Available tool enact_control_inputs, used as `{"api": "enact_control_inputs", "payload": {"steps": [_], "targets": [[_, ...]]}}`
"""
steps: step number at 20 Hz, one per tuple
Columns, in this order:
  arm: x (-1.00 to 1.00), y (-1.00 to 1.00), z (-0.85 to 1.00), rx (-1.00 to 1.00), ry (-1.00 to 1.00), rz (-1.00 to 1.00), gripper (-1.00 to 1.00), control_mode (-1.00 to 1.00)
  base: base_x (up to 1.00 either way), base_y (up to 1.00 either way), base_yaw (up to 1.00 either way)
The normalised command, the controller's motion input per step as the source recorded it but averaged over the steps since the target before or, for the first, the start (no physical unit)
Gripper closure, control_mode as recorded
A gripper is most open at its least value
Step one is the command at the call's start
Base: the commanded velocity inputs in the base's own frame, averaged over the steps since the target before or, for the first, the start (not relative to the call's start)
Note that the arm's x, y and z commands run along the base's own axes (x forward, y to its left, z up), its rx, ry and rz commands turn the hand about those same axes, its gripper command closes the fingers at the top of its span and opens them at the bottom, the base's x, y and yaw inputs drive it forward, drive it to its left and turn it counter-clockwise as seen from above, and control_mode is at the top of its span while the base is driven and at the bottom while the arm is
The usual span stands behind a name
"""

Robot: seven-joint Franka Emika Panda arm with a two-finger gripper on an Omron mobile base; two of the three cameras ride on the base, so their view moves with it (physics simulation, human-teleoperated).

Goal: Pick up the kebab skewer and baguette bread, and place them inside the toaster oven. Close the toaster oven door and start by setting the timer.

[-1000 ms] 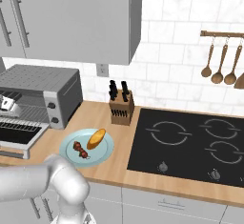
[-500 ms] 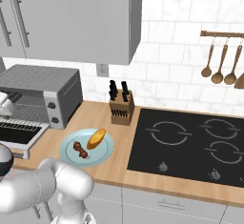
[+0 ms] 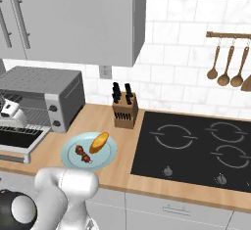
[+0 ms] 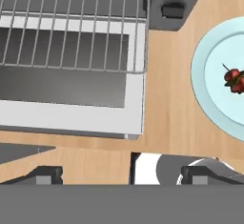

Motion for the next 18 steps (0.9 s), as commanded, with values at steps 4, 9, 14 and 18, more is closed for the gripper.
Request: {"api": "enact_control_inputs", "payload": {"steps": [4, 9, 14, 18], "targets": [[-0.01, -1.00, 0.00, -0.10, 0.00, 0.11, -1.00, -1.00, 0.00, 0.00, 0.00], [0.00, -1.00, -0.07, -0.13, 0.08, 0.09, -1.00, -1.00, 0.00, 0.00, 0.00], [0.00, -1.00, -0.31, -0.07, 0.19, 0.04, -1.00, -1.00, 0.00, 0.00, 0.00], [0.32, -0.94, -0.42, -0.02, 0.24, 0.00, -1.00, -1.00, 0.00, 0.00, 0.00]]}}
